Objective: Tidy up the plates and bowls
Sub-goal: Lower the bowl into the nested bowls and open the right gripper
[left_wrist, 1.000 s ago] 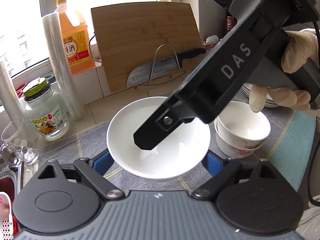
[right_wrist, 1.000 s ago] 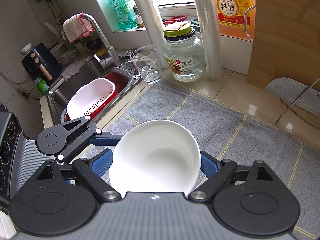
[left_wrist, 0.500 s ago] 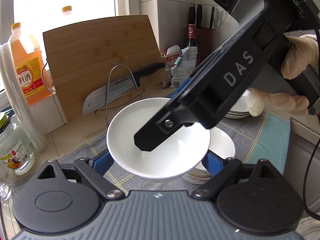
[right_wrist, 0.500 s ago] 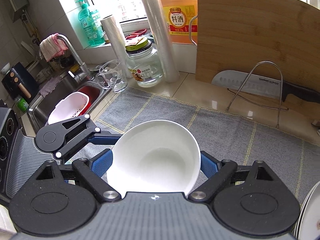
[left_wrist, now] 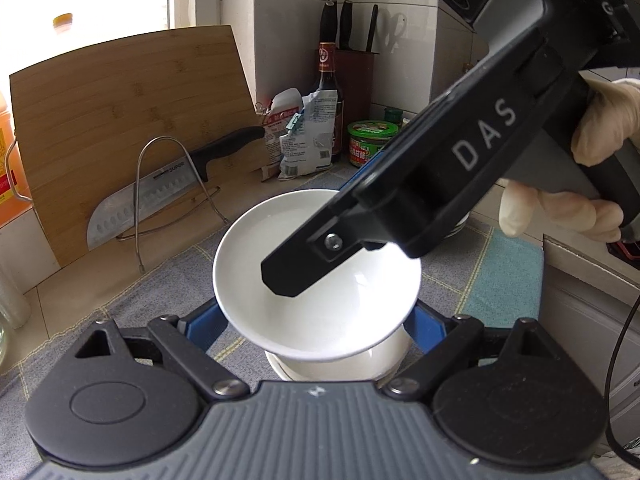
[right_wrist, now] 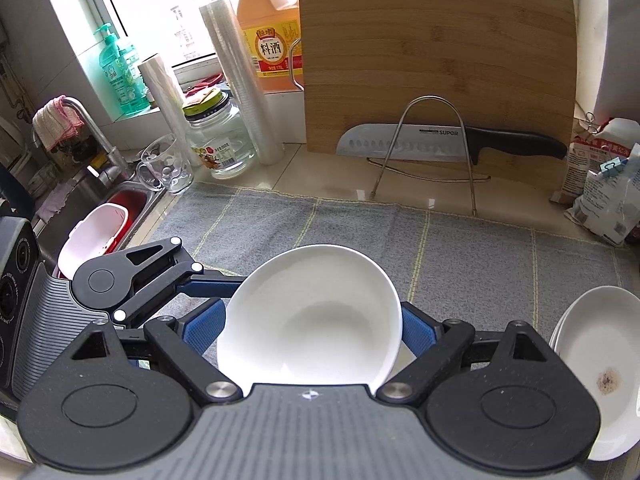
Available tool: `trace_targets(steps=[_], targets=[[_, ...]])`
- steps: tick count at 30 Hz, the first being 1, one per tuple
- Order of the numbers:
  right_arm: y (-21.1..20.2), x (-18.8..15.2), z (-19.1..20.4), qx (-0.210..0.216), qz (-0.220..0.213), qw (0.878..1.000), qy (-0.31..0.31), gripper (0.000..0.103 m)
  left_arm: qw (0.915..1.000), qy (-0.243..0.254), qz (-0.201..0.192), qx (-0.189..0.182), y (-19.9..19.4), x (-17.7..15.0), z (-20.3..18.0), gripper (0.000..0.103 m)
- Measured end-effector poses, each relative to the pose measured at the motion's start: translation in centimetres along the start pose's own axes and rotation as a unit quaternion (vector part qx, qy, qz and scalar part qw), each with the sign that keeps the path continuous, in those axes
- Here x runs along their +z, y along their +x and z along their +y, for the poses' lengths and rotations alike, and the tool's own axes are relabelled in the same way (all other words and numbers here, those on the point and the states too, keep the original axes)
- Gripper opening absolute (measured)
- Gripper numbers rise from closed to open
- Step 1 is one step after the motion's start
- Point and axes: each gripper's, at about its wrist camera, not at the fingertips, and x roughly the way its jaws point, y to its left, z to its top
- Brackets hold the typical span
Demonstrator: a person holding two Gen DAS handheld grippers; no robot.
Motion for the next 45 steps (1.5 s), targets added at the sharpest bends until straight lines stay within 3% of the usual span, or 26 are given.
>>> trace_targets(steps=[8,45], targets=[[0.7,-1.2,-1.2,-0.010,0.011,1.000,0.014,0.095,0.9998,-0.007,0.014,-0.014,1.8,-0.5,-0.3,0.093],[3.2,-2.4,-2.5,-0.011,0.031,0.999,0.010,0.095,0.9991,-0.002,0.041,-0.006,3.2,-0.7,-0.7,0.093]])
